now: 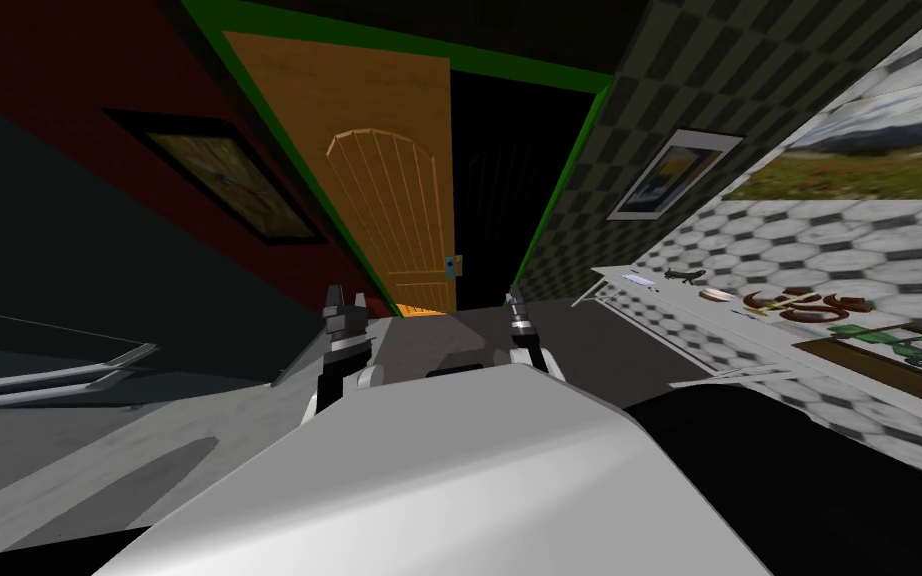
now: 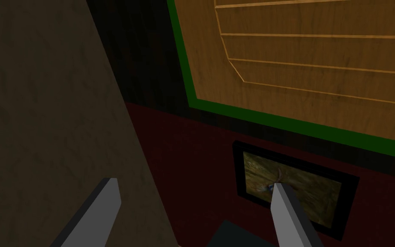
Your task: Pull the door open
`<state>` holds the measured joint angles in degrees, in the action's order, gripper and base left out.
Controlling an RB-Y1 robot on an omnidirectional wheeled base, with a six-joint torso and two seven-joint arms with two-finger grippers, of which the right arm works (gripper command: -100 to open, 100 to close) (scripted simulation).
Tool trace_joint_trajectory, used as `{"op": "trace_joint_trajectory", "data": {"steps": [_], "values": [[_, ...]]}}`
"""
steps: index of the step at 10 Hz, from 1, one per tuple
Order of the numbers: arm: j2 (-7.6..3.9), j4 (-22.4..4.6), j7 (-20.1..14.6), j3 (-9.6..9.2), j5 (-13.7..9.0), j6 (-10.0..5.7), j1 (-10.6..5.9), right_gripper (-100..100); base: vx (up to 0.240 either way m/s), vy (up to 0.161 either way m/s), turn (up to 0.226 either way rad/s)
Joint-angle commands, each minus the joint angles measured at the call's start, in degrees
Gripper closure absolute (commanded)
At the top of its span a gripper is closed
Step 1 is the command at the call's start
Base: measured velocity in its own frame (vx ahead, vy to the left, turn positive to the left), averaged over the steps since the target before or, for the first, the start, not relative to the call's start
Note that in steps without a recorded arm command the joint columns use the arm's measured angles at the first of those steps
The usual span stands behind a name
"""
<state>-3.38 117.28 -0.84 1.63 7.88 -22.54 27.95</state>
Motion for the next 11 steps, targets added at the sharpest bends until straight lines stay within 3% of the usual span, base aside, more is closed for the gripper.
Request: {"op": "trace_joint_trajectory", "data": {"steps": [1,11], "values": [[-0.77,-2.1,-1.7,-0.1,0.3,0.17,-0.74,-100,0.201,0.054,-0.022],[-5.31,-14.1,-10.8,-0.15,1.6,0.9,-4.76,-100,0.167,0.059,-0.019]]}}
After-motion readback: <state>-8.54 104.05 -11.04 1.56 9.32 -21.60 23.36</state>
